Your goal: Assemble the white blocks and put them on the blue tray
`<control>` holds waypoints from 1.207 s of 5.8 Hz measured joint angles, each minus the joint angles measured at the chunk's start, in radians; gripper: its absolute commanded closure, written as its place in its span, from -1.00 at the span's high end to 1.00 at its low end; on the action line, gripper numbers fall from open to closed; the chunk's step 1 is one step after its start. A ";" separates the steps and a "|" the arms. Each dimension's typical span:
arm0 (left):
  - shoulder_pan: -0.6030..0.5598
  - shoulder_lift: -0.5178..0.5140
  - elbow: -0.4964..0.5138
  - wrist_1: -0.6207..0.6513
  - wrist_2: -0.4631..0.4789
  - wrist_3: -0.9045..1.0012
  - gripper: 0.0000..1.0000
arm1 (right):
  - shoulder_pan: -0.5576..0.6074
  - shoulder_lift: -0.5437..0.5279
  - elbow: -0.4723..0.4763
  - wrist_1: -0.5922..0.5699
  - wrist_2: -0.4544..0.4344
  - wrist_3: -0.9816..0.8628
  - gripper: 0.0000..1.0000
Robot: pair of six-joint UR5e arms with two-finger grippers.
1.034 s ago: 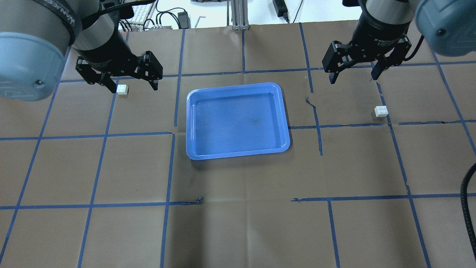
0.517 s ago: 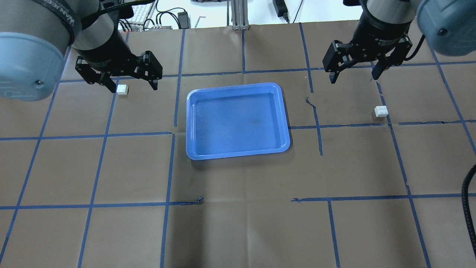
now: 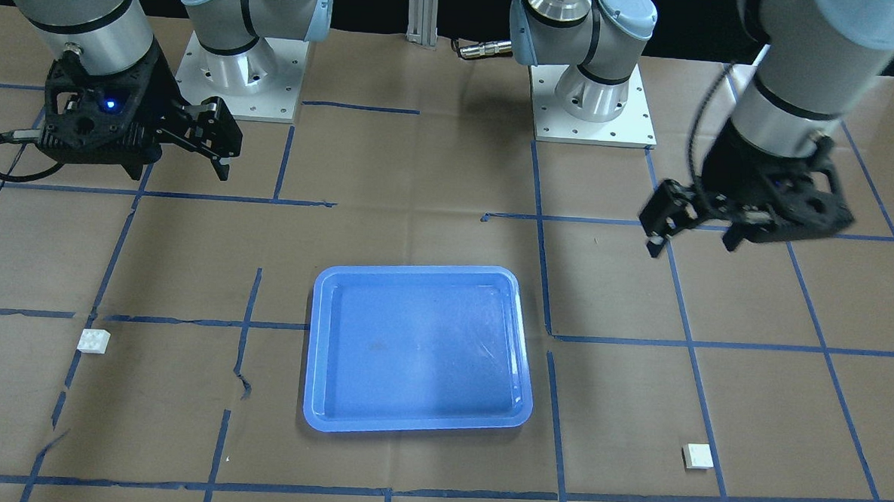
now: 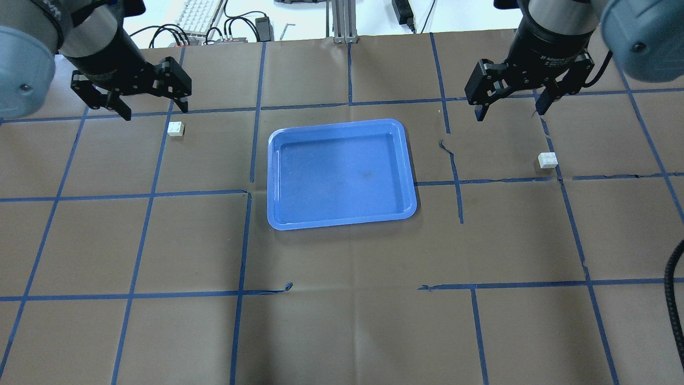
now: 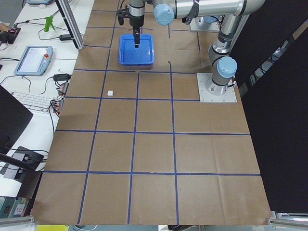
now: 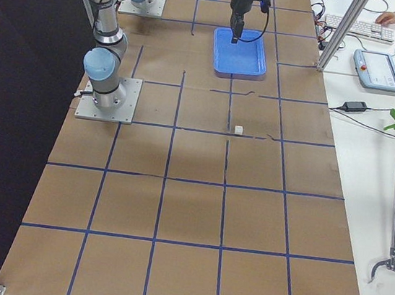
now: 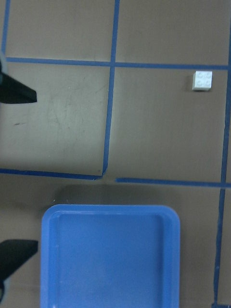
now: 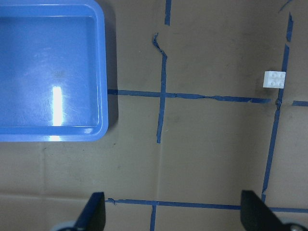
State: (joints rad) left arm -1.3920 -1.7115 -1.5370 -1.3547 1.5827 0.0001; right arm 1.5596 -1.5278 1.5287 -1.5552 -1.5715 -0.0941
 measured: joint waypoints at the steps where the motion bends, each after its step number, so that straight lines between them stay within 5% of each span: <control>1: 0.065 -0.154 0.068 0.111 -0.004 0.014 0.98 | -0.004 0.000 0.005 -0.001 -0.002 -0.078 1.00; 3: 0.098 -0.440 0.218 0.253 -0.014 0.118 0.98 | -0.026 0.005 0.007 -0.007 -0.009 -0.363 1.00; 6: 0.100 -0.570 0.138 0.405 -0.048 0.255 0.94 | -0.177 0.057 0.008 -0.036 0.007 -0.976 0.99; 7: 0.100 -0.581 0.114 0.438 -0.049 0.267 0.17 | -0.231 0.098 0.007 -0.064 0.020 -1.195 0.99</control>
State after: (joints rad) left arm -1.2917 -2.2928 -1.4233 -0.9164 1.5333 0.2667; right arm 1.3283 -1.4299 1.5359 -1.6190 -1.5511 -1.2894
